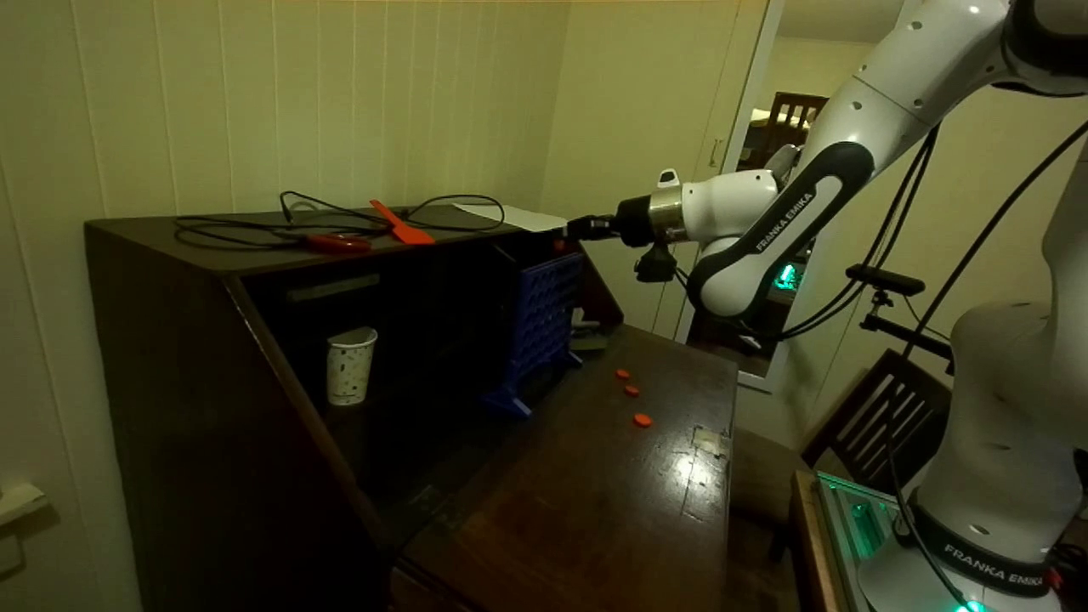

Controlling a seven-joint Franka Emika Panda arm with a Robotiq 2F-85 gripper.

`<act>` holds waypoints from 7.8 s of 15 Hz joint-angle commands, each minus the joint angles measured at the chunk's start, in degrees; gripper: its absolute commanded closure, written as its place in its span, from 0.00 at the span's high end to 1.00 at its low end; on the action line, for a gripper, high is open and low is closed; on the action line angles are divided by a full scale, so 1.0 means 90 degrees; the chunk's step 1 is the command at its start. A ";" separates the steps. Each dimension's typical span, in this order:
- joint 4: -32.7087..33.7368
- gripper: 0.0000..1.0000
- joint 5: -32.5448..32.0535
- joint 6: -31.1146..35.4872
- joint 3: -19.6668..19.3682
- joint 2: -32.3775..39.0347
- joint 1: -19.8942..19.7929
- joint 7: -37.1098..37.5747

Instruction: Pick up the orange object and put it in the blue object

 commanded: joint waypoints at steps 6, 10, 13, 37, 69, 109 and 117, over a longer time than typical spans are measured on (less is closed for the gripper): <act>0.0490 0.10 -0.0377 0.0305 0.0007 0.0641 -0.0188 0.0296; 0.0556 0.10 -0.0381 0.0378 0.0017 0.0767 -0.0204 0.0277; 0.0588 0.10 -0.0479 0.0417 0.0026 0.0839 -0.0221 0.0289; 0.0407 0.10 -0.0622 0.0745 -0.0005 0.0787 -0.0344 0.0152; 0.0214 0.10 -0.0551 0.0596 0.0951 0.0731 -0.1295 -0.0228; -0.0565 1.00 -0.3679 -0.2317 0.1512 -0.1881 -0.2952 0.2094; -0.0725 1.00 -0.5673 -0.3291 0.0890 -0.1912 -0.2510 0.3195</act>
